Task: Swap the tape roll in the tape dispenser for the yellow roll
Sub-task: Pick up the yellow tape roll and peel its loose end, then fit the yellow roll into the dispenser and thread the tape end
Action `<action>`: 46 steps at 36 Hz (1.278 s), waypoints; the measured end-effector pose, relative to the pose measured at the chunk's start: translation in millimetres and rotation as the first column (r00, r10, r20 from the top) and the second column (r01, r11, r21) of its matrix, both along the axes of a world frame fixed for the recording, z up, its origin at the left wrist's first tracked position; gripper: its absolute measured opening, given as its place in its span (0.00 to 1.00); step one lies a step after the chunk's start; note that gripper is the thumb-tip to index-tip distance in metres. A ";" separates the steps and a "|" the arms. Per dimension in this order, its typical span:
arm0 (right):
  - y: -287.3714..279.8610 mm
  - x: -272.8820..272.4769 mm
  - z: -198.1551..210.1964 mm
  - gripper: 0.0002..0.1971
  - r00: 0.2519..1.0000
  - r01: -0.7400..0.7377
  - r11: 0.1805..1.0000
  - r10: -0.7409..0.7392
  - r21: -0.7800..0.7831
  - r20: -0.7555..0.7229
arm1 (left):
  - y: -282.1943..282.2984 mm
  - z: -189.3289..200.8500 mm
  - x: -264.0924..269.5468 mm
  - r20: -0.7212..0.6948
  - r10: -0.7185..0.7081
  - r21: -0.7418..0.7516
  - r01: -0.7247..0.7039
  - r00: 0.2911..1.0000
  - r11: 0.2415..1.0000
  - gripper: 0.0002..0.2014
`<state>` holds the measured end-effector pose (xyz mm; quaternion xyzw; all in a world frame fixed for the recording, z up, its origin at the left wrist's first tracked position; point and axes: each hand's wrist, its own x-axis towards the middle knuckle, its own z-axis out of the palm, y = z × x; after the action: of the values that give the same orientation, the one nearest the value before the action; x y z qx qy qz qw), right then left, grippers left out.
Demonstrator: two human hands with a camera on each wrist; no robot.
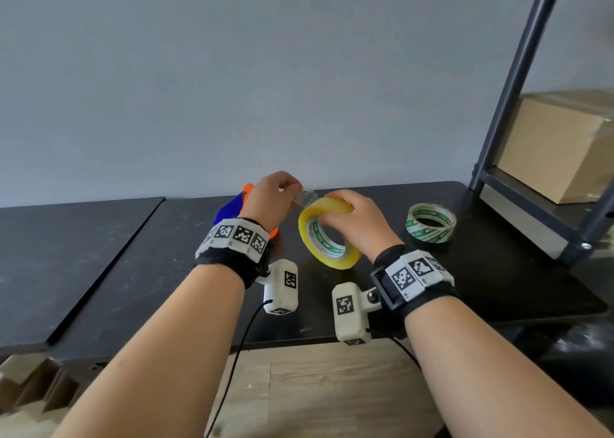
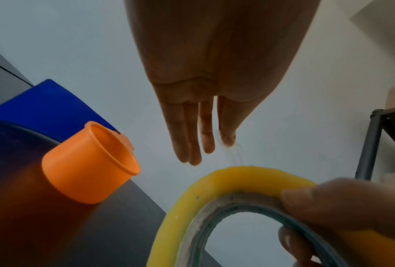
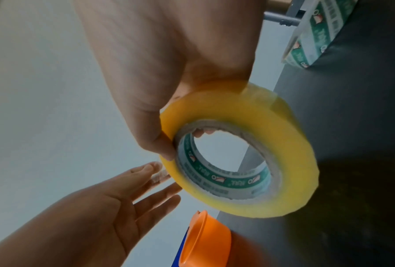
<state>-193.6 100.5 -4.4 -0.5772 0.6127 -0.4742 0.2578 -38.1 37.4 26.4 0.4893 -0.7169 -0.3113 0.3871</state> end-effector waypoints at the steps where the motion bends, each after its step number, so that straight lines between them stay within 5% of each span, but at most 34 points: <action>1: -1.0 1.9 1.5 0.23 1.000 0.000 1.000 0.000 0.010 -0.017 | -0.8 0.0 2.3 -0.010 0.010 -0.004 -0.010 1.000 1.000 0.06; 7: -3.7 10.4 9.5 0.23 0.995 0.003 0.999 0.001 0.039 -0.102 | -5.8 0.6 6.8 -0.088 0.024 0.000 -0.024 0.996 1.000 0.06; 11: -2.6 11.2 9.4 0.19 0.996 0.037 0.999 -0.038 -0.020 -0.083 | -12.2 0.5 13.2 -0.121 0.061 -0.048 -0.068 0.991 0.997 0.17; 17: -4.3 12.9 6.0 0.20 0.991 0.102 0.993 -0.107 -0.066 -0.080 | -22.2 -18.0 28.3 0.263 0.231 -0.095 -0.214 0.937 0.972 0.17; 22: -6.9 15.7 5.3 0.14 0.987 0.139 0.984 -0.147 -0.112 -0.068 | -28.1 -36.6 36.5 0.528 0.150 0.014 -0.186 0.836 0.983 0.13; 25: -10.4 18.5 2.1 0.19 0.986 0.146 0.985 -0.153 -0.094 -0.071 | -27.3 -43.6 37.9 0.514 0.160 -0.046 -0.159 0.842 0.986 0.06; 37: -10.0 15.9 4.9 0.18 0.985 0.151 0.984 -0.158 -0.093 -0.074 | -33.1 -32.0 36.1 0.456 0.222 -0.072 -0.213 0.862 0.974 0.12; 46: -9.1 13.0 12.3 0.26 0.977 0.206 0.969 -0.211 -0.138 -0.026 | -27.0 -19.7 26.1 0.026 0.200 -0.026 -0.199 0.979 0.980 0.13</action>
<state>-180.6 91.5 7.9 -0.5352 0.6417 -0.5270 0.1548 -12.0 10.3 6.6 0.5585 -0.6731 -0.2556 0.4119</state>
